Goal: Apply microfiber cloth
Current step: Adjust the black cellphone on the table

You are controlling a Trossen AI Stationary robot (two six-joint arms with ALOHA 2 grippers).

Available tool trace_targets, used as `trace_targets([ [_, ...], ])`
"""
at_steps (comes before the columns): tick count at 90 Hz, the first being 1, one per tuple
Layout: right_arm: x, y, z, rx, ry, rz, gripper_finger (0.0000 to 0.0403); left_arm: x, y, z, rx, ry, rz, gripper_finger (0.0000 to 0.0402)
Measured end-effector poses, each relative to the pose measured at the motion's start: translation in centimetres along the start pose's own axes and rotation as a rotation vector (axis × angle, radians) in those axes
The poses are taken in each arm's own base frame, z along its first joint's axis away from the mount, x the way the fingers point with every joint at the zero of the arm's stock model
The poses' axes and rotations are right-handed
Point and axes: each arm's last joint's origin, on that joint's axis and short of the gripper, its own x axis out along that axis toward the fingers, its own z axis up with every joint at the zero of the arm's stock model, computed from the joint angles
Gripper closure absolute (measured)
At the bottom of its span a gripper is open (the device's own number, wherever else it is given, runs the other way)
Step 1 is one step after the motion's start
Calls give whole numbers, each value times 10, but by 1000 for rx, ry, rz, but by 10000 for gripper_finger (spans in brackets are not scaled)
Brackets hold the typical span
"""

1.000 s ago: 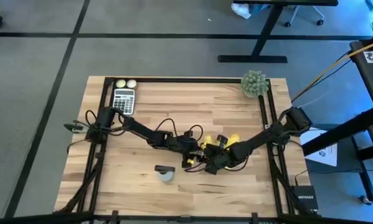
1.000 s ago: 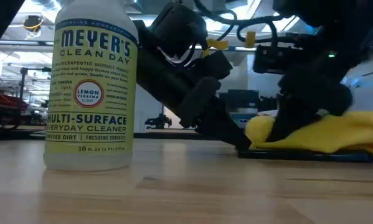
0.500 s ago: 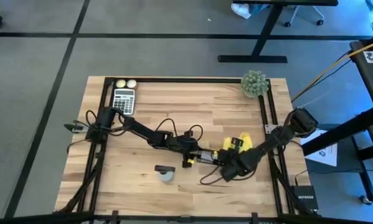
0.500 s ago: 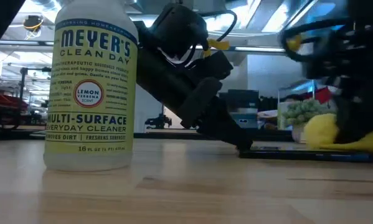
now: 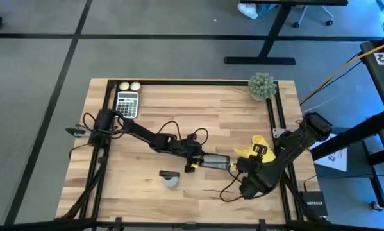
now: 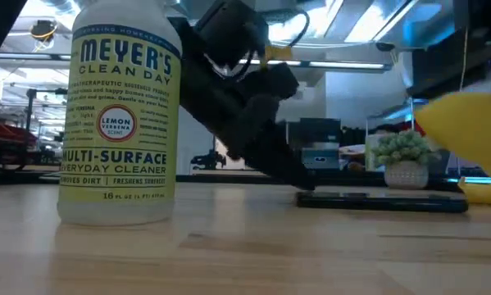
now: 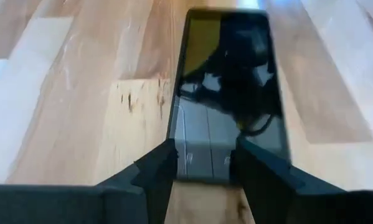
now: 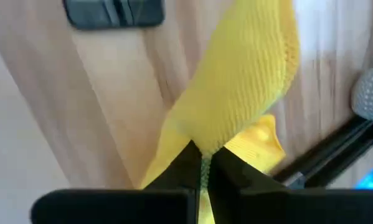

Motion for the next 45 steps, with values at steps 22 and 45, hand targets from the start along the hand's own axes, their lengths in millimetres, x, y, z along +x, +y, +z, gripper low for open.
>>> trace_targets([
  [22, -11, -2, -11, 144, 132, 125, 320, -22, -1, 22, 4, -48, 56, 249],
  [45, -23, 37, 13, 250, -191, 608, 224, -3, 15, -5, -15, 56, 178, 249],
])
